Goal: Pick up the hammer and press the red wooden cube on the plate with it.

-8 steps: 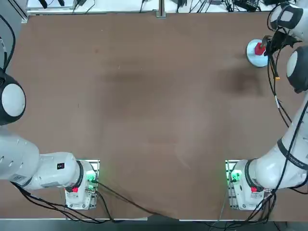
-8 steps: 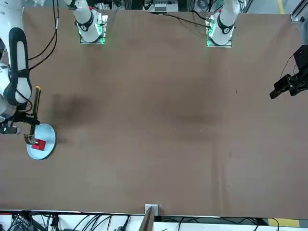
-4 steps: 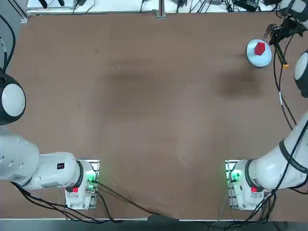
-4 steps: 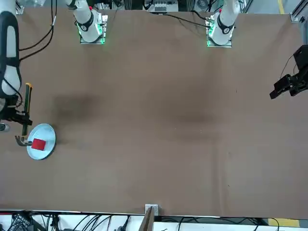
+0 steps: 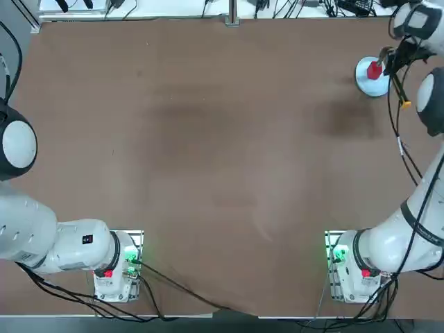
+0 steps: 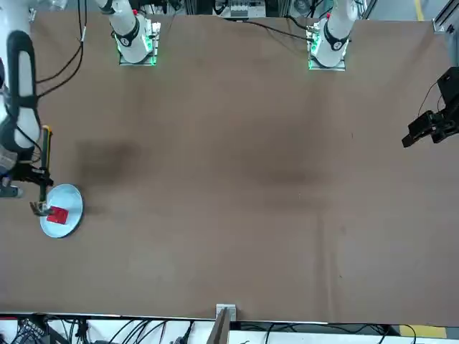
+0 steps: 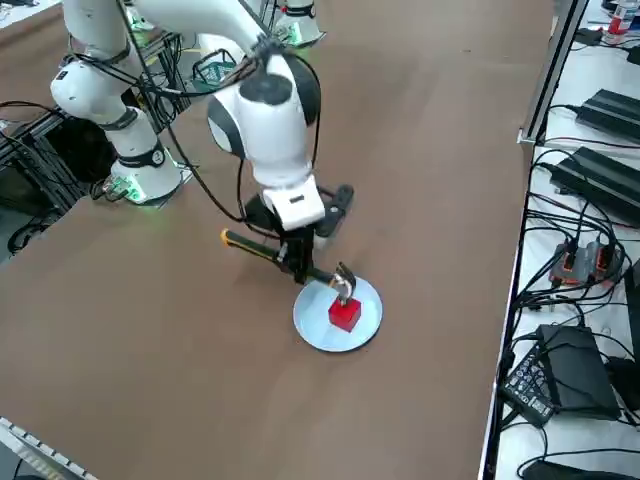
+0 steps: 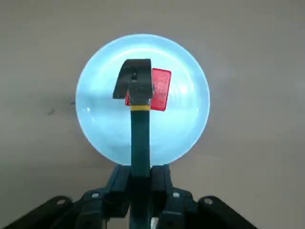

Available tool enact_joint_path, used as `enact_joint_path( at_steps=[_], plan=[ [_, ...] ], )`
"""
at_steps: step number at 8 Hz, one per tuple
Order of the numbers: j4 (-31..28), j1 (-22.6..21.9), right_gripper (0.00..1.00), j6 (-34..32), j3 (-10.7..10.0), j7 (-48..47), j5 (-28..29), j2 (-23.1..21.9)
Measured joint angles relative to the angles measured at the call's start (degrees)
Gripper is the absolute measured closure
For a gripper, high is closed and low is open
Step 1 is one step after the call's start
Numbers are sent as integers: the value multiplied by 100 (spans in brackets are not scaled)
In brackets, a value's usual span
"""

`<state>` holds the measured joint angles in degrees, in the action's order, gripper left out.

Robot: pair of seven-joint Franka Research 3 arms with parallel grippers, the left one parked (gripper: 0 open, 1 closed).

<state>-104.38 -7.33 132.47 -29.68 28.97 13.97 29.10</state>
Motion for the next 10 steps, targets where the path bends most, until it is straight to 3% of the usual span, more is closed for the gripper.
enact_joint_path(
  at_steps=[2,5,7,10],
  plan=[
    [65,-57,78,42,54,-5,5,17],
    [378,-385,78,-1121,88,-160,15,-716],
    [353,-1172,78,-1439,143,-740,22,-1005],
    [180,-2307,78,-1102,191,-1566,218,-807]
  ],
)
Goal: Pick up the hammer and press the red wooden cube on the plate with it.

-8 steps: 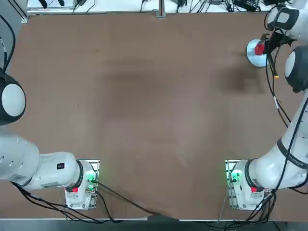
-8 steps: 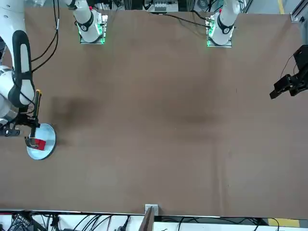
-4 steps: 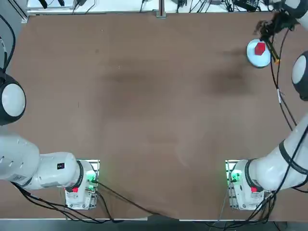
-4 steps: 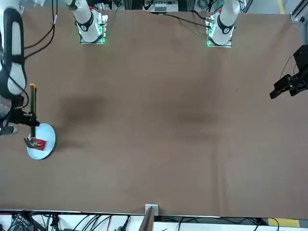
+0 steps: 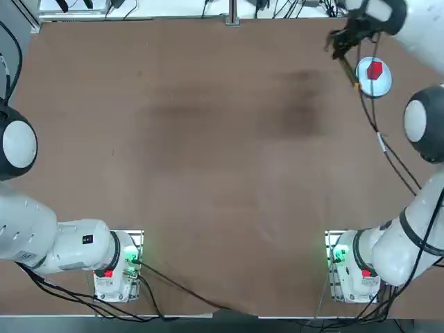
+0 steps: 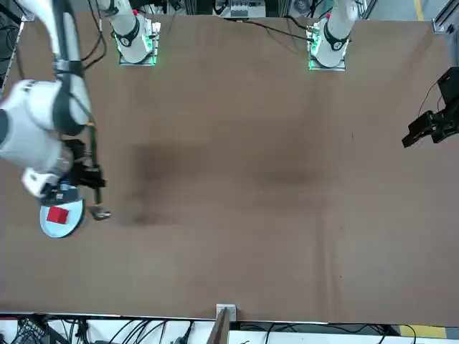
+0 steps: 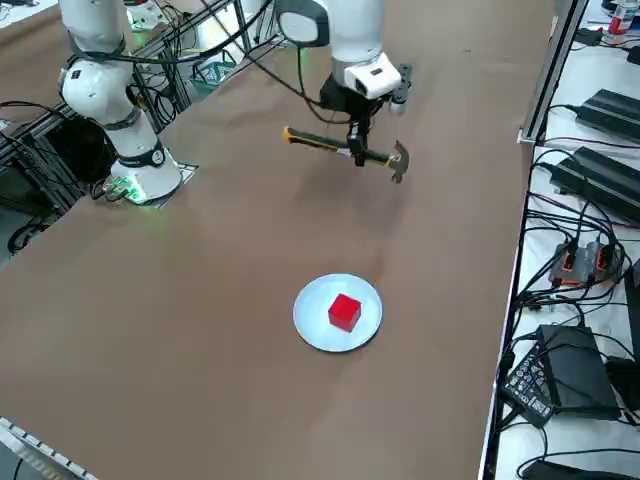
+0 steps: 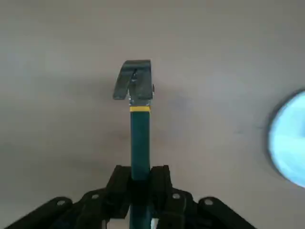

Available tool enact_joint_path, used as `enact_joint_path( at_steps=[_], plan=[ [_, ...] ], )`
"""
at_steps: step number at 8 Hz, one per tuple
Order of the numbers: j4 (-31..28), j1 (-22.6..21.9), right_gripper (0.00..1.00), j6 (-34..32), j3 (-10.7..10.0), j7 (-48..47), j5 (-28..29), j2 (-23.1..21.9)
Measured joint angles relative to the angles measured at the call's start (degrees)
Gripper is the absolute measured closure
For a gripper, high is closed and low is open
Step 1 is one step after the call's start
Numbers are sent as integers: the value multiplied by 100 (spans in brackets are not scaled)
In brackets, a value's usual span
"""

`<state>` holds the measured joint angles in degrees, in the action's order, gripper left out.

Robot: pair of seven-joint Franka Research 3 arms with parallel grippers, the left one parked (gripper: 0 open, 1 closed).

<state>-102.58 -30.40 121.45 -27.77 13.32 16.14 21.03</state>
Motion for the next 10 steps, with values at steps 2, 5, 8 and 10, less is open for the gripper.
enact_joint_path(
  at_steps=[2,5,8,10],
  plan=[
    [-376,-477,78,927,3,-204,347,276],
    [-1055,-1226,78,2546,9,-1231,483,708],
    [-1312,-1509,78,3046,6,-1648,630,876],
    [-1476,-1516,78,3153,3,-1642,630,904]
  ],
)
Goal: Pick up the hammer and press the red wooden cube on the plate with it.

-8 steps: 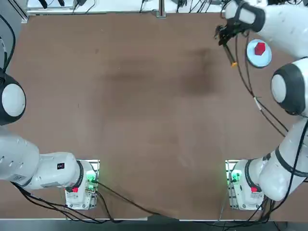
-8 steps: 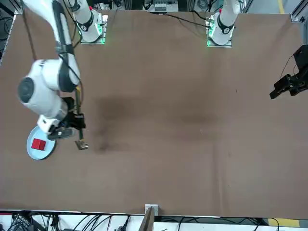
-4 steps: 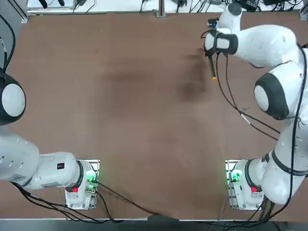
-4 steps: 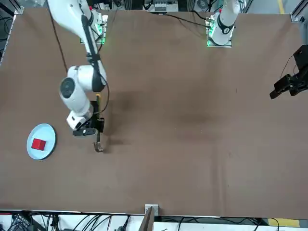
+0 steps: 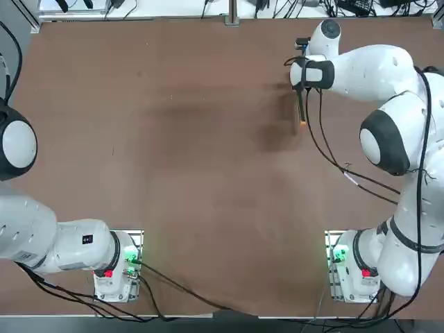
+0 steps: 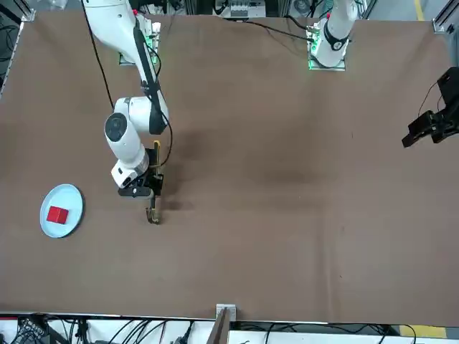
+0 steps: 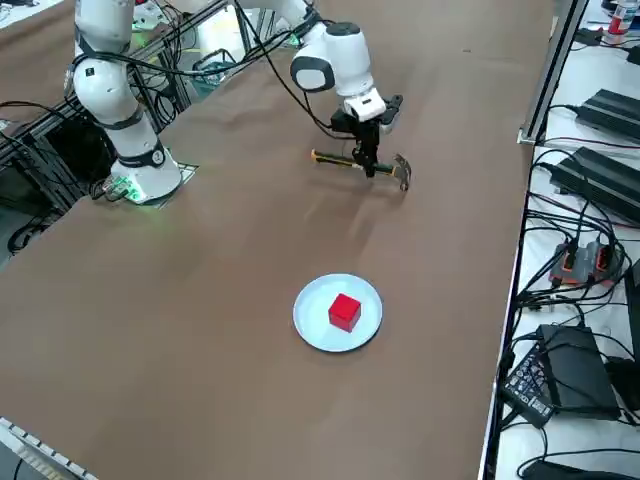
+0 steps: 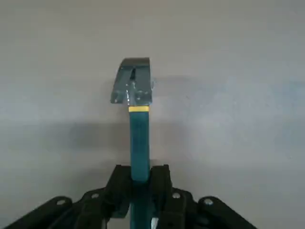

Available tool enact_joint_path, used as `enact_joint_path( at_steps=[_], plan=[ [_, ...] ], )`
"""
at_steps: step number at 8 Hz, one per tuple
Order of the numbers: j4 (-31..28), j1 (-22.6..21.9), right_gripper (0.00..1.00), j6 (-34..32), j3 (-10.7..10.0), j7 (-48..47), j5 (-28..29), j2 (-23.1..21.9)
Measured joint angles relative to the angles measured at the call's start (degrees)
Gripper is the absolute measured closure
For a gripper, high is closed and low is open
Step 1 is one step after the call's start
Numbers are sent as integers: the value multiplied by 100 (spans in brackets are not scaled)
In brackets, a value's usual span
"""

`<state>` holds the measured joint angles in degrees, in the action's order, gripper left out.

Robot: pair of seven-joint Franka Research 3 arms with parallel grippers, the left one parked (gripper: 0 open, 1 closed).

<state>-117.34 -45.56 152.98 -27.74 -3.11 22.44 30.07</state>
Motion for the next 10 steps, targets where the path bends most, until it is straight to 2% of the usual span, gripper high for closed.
enact_joint_path(
  at_steps=[4,5,8,9,10],
  plan=[
    [-102,-106,77,190,-31,57,0,88],
    [-104,-108,64,190,-31,90,0,104],
    [17,-143,12,202,-36,150,0,17],
    [75,-162,1,118,-66,178,-1,-155],
    [127,-173,0,-155,-155,238,-1,-427]
  ],
)
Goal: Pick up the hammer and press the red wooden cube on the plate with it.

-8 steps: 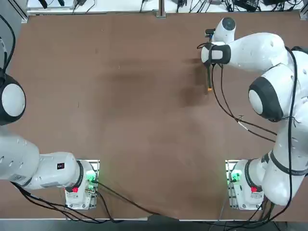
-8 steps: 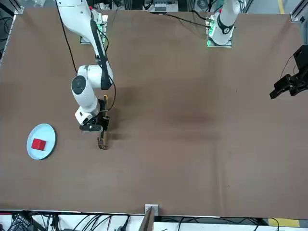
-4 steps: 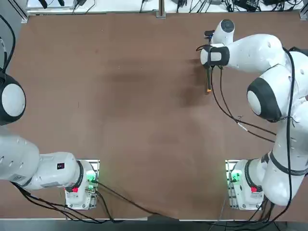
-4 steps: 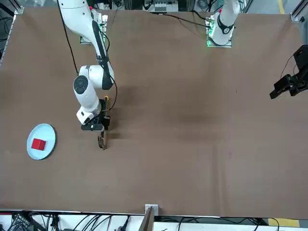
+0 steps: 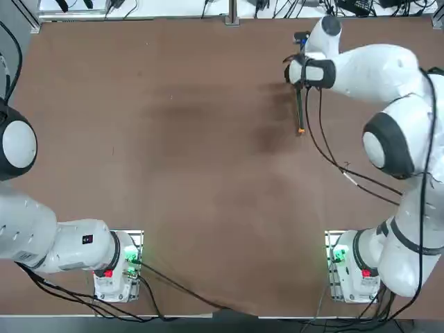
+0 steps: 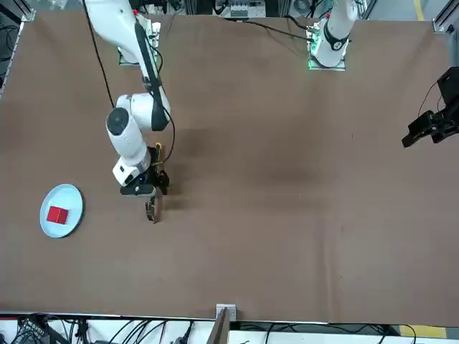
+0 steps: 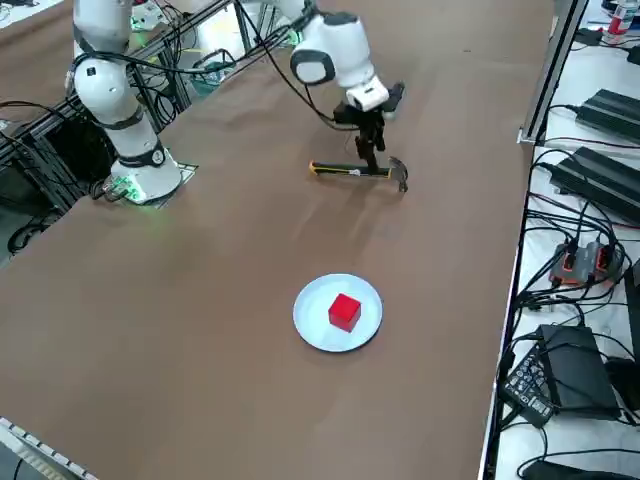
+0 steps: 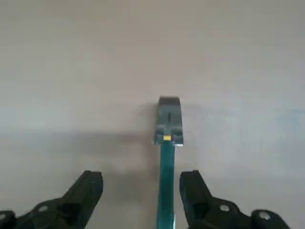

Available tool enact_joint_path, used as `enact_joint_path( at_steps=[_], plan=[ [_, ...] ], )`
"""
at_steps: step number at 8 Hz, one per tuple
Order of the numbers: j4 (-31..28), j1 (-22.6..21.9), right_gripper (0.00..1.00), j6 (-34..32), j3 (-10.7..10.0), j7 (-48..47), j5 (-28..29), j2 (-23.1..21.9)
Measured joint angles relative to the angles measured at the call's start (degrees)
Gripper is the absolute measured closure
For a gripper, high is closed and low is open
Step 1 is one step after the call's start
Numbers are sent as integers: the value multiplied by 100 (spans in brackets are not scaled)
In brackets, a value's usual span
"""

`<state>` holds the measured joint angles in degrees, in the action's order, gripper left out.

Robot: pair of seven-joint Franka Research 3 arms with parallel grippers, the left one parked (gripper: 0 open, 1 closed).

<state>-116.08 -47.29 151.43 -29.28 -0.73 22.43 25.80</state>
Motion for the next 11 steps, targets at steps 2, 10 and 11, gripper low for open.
enact_joint_path(
  at_steps=[2,10,11],
  plan=[
    [164,-2,0,-987,-407,381,-171,-721],
    [2713,49,0,-5286,-1417,558,-1460,-1613],
    [2798,238,0,-5414,-1277,558,-1709,-1738]
  ],
)
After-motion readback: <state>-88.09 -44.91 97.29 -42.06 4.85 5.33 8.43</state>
